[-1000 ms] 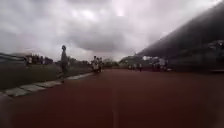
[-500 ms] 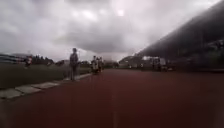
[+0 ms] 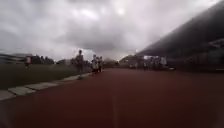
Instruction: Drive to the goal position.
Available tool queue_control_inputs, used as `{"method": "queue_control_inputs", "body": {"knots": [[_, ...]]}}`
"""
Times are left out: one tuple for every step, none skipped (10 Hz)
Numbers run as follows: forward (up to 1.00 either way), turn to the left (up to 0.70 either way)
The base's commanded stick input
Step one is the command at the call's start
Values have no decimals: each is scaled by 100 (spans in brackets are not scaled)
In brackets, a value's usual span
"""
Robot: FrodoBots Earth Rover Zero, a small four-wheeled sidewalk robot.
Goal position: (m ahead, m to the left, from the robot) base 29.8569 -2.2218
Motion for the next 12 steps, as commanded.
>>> {"method": "queue_control_inputs", "body": {"knots": [[50, 2], [50, 2], [50, 2], [50, 2], [50, 2], [50, 2], [50, 2], [50, 2], [50, 2], [50, 2], [50, 2], [50, -14]]}}
